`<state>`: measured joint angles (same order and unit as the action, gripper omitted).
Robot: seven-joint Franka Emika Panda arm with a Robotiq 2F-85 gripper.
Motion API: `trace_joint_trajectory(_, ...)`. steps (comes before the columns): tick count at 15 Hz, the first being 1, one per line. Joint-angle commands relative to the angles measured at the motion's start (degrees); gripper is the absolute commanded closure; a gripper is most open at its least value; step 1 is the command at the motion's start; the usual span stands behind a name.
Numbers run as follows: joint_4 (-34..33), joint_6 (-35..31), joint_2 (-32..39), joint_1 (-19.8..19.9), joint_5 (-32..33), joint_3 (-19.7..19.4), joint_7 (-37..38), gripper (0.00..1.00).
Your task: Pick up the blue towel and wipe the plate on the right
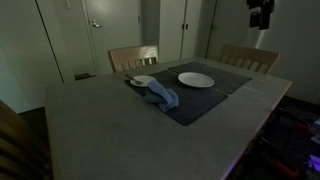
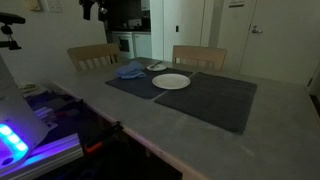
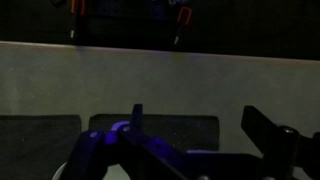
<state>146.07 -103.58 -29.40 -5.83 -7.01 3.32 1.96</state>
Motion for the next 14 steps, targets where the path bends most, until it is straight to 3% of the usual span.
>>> trace_joint_trajectory(1,-0.06,0.1,0.0,0.39,-0.13,0.34,-0.16,0.0)
trace_joint_trajectory(5,-1.59,-7.44,3.71,1.34,1.34,1.83,4.29,0.0)
trace_joint_trajectory(14,-11.99,-25.87,25.68,-1.95,1.96,6.02,5.47,0.0)
